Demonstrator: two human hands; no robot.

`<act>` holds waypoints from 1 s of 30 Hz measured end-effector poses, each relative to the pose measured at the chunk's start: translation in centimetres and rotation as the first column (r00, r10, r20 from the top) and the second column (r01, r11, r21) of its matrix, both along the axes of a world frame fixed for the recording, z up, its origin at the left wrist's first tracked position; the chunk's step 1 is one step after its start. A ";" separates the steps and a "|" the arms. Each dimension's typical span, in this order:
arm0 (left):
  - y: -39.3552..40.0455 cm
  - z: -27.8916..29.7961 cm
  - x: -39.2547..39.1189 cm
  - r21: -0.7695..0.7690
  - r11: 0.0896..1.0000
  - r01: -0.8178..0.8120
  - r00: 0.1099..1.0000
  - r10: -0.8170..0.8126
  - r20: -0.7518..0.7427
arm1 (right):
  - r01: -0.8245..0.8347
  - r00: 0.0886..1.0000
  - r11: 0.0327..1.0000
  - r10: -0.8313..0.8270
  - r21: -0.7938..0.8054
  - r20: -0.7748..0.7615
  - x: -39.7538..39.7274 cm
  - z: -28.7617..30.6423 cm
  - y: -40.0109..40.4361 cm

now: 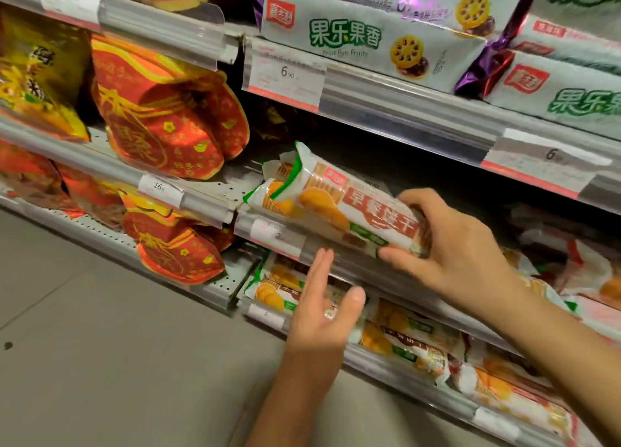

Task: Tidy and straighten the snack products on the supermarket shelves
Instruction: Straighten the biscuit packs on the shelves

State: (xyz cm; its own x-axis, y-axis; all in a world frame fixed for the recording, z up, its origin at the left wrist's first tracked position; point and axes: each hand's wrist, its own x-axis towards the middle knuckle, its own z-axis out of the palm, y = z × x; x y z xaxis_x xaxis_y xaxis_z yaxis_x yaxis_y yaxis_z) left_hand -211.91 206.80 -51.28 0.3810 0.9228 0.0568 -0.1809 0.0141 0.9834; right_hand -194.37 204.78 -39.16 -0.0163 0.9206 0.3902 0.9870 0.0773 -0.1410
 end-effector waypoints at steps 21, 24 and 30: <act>1.7 -4.2 2.4 0.378 0.882 0.280 0.529 0.187 -0.828 | 0.132 0.990 0.979 -0.121 -0.156 0.078 -0.1 0.8 11.1; 2.0 -4.5 2.2 0.373 0.884 0.280 0.579 0.154 -0.801 | 0.149 0.989 0.978 -0.151 -0.144 0.002 -0.5 0.8 11.2; 2.3 -4.7 2.3 0.367 0.889 0.274 0.618 0.130 -0.775 | 0.194 0.980 0.979 -0.190 -0.065 0.062 -1.2 -0.7 10.8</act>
